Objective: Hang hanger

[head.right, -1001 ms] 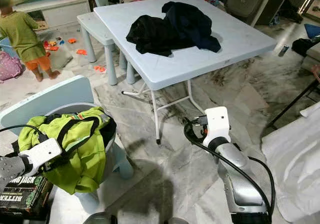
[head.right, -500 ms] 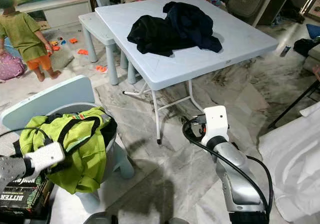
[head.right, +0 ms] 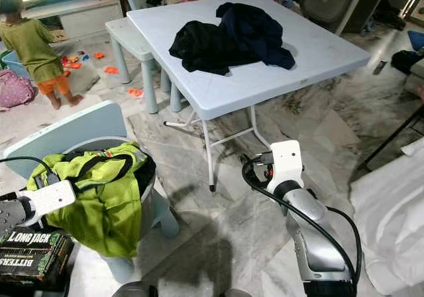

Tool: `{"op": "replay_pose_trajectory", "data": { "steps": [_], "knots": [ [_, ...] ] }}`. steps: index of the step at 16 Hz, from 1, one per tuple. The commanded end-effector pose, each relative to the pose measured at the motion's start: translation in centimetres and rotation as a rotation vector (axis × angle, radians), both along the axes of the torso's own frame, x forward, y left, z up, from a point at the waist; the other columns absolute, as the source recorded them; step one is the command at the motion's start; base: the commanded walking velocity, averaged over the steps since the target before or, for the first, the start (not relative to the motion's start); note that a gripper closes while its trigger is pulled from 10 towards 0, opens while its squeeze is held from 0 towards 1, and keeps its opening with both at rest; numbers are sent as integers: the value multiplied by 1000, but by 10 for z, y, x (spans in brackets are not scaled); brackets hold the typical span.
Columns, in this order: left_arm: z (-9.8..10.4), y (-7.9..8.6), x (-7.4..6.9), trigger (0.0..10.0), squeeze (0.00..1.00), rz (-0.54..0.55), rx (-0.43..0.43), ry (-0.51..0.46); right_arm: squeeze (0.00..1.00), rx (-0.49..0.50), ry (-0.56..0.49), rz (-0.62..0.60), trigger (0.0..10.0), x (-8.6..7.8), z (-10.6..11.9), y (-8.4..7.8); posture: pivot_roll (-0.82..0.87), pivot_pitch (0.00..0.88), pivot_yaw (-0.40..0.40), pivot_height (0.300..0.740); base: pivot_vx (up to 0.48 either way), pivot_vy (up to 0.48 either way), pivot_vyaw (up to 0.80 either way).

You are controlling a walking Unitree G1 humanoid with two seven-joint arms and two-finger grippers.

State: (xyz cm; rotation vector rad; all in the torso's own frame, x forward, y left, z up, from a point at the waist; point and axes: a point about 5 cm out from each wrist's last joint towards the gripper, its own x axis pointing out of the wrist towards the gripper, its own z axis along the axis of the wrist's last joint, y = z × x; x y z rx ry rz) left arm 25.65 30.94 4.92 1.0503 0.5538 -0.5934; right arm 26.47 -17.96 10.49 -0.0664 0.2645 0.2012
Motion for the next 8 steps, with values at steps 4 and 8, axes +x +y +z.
{"op": "replay_pose_trajectory", "data": {
  "steps": [4,8],
  "knots": [
    [-1,-6,5,0,0,44,-98,-10,0,-8,-23,-3,10000,3,6,-1,28,1,-22,740,0,0,0],
    [-2,-34,10,0,0,-16,-260,34,0,-8,-22,-2,10000,3,6,0,28,1,-22,740,0,0,0]
  ]
}}
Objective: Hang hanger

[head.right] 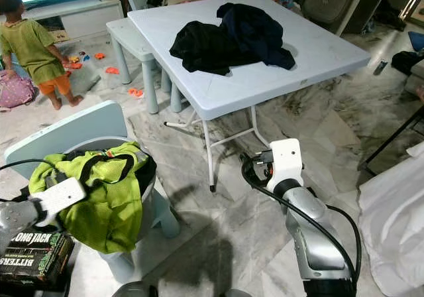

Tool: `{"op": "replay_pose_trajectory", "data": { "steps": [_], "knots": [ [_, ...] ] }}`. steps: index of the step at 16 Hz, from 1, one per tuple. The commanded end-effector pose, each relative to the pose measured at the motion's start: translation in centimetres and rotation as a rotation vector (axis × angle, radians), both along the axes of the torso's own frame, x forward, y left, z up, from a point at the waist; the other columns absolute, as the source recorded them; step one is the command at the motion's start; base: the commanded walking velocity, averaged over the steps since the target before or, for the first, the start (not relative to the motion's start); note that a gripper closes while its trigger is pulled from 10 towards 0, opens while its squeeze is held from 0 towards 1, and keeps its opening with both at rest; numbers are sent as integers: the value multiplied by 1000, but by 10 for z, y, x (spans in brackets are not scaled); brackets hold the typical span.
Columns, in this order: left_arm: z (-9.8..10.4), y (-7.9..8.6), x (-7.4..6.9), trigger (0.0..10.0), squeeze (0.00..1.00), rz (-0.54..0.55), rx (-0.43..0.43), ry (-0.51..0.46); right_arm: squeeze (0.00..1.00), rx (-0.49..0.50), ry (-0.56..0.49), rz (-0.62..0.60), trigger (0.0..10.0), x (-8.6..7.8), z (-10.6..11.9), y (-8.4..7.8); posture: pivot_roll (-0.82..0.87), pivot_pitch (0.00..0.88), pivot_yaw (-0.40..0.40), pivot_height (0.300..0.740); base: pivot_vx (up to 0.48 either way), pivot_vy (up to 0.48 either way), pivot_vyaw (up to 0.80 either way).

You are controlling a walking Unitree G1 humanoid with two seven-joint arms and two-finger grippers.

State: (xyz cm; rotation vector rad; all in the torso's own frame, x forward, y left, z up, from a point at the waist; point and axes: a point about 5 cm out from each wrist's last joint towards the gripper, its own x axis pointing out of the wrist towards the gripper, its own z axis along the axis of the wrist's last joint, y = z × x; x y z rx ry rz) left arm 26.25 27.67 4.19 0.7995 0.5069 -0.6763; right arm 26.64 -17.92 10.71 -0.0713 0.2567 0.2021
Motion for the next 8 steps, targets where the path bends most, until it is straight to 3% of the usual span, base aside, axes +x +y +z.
{"op": "replay_pose_trajectory", "data": {
  "steps": [1,5,6,7,8],
  "knots": [
    [5,-13,4,0,0,-47,-59,10,0,-4,-14,-3,10000,2,3,0,28,1,-22,740,0,0,0],
    [3,-28,2,0,0,-67,-159,42,0,-4,-12,-2,10000,2,2,1,29,0,-19,740,0,0,0],
    [3,-28,2,0,0,-66,-151,41,0,-3,-12,-2,10000,1,2,1,30,0,-17,740,0,0,0],
    [2,-26,1,2824,0,-69,-131,41,0,-3,-12,-2,10000,1,2,1,30,0,-17,740,0,0,0],
    [1,-23,-1,10000,0,-89,-85,47,0,-3,-11,-2,10000,1,2,1,30,0,-17,740,0,0,0]
  ]
}}
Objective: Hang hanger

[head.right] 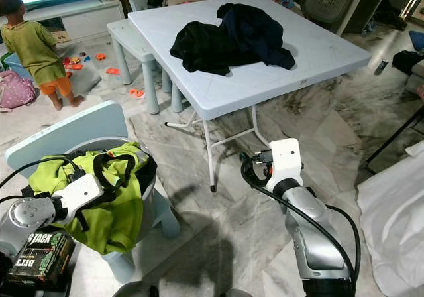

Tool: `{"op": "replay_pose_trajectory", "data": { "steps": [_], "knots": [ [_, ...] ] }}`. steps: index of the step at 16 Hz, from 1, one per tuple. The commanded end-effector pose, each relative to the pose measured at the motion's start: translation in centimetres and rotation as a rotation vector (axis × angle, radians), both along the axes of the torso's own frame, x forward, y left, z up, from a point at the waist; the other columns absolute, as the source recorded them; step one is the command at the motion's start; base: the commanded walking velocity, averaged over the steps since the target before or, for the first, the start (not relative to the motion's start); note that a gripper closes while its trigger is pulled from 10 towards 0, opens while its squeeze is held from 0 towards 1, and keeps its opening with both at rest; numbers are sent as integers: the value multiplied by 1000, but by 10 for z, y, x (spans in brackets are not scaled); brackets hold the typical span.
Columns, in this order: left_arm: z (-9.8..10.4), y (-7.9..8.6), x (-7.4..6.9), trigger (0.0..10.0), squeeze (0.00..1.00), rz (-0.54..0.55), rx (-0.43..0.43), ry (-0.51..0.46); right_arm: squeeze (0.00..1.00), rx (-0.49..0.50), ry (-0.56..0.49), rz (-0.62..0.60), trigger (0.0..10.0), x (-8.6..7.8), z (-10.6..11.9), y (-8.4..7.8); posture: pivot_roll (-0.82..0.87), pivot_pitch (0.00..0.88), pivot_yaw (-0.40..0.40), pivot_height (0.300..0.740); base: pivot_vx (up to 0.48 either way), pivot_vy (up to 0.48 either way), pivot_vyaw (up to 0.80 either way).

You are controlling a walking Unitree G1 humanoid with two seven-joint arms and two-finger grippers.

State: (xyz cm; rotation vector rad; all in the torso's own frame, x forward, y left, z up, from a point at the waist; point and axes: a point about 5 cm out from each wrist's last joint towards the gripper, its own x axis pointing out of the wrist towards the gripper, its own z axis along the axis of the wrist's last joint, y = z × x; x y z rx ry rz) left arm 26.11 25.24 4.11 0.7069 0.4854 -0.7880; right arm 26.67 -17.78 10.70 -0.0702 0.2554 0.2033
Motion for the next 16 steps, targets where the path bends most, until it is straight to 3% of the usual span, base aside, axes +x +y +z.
{"op": "replay_pose_trajectory", "data": {
  "steps": [1,2,5,7,10,11,12,15,16],
  "knots": [
    [1,8,-4,10000,1000,-18,60,-2,0,-4,-8,-2,10000,1,1,1,33,0,-16,740,0,0,0],
    [1,8,-4,10000,1000,-18,63,-2,0,-4,-8,-2,10000,1,1,1,33,0,-16,740,0,0,0],
    [6,18,-3,10000,1000,-56,216,-139,0,-1,-8,3,10000,1,1,3,36,0,-15,740,0,0,0],
    [7,21,0,10000,1000,-26,250,-198,0,-1,-7,4,10000,1,0,3,36,0,-15,740,0,0,0],
    [1,26,-2,10000,1000,61,248,-181,0,-2,-6,4,10000,1,1,3,33,3,-16,740,0,0,0],
    [0,26,-1,10000,671,106,230,-180,0,-2,-6,3,10000,0,1,3,33,3,-16,740,0,0,0],
    [-1,26,-1,10000,0,125,215,-175,0,-2,-5,3,10000,0,0,3,33,3,-16,740,0,0,0],
    [-5,22,0,10000,0,175,170,-186,0,-1,-4,4,10000,0,0,3,30,6,-14,740,0,0,0],
    [-5,19,0,10000,1000,208,119,-177,0,-1,-4,4,10000,0,0,3,30,6,-14,740,0,0,0]
  ]
}}
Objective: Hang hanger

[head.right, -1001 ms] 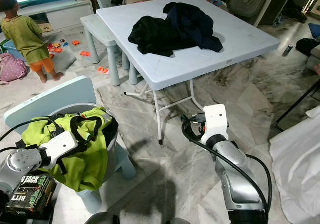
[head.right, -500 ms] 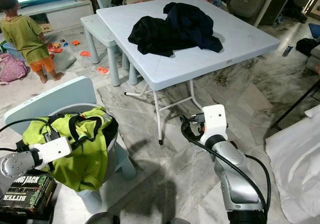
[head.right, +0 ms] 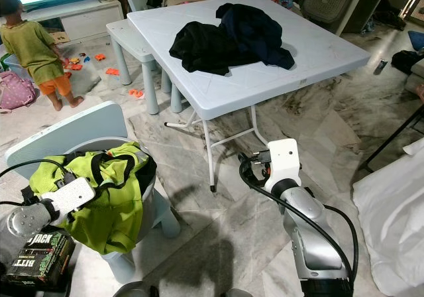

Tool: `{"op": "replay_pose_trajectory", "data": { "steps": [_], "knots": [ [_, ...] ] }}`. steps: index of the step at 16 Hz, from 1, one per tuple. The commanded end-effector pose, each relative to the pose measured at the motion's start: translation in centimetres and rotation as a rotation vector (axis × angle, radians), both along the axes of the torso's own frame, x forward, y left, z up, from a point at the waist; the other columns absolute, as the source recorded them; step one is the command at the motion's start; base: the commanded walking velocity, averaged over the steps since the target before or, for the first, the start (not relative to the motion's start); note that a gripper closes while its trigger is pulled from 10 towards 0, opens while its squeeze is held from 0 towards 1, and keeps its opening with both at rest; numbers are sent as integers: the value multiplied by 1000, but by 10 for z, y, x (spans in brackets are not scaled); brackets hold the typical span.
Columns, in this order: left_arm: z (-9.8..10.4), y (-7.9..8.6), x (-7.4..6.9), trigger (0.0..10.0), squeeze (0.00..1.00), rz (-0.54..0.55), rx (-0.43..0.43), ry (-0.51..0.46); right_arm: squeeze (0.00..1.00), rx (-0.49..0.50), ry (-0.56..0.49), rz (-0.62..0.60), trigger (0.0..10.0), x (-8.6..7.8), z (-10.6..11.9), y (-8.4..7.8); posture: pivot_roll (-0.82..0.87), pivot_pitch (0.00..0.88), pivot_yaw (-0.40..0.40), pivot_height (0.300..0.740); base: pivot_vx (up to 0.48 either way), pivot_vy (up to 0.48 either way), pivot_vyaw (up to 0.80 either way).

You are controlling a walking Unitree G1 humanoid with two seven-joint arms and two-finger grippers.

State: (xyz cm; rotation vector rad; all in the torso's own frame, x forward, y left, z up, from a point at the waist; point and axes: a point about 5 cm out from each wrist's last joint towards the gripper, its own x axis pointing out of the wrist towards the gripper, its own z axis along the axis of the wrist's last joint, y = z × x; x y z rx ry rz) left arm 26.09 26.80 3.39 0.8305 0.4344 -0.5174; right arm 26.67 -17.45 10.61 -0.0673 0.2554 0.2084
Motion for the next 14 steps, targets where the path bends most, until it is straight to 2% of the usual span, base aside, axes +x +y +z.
{"op": "replay_pose_trajectory", "data": {
  "steps": [1,2,3,4,8,10,12,14],
  "knots": [
    [2,2,0,10000,1000,27,-30,0,0,-4,-5,-1,10000,0,1,0,30,6,-14,740,0,0,0],
    [2,-5,-1,10000,1000,50,-115,8,0,-3,-4,-1,10000,0,1,0,34,8,-12,740,0,0,0],
    [4,-13,-2,10000,925,65,-199,14,0,-1,-4,-1,10000,0,1,1,33,8,-10,740,0,0,0],
    [4,-14,-3,10000,0,54,-192,13,0,-1,-3,-2,10000,0,0,1,33,8,-10,740,0,0,0],
    [0,-14,-14,10000,0,59,-161,10,0,0,1,-3,10000,-1,-1,1,34,10,-7,740,0,0,0],
    [-2,-10,-20,10000,0,22,-93,23,0,1,1,0,10000,0,-1,2,38,12,-6,740,0,0,0],
    [-4,-2,-17,10000,0,21,-40,24,0,0,-2,-1,10000,1,0,2,38,14,-6,740,0,0,0],
    [-3,1,-15,10000,0,31,-31,18,0,-1,-2,-2,10000,1,0,2,28,19,-4,740,0,0,0]
  ]
}}
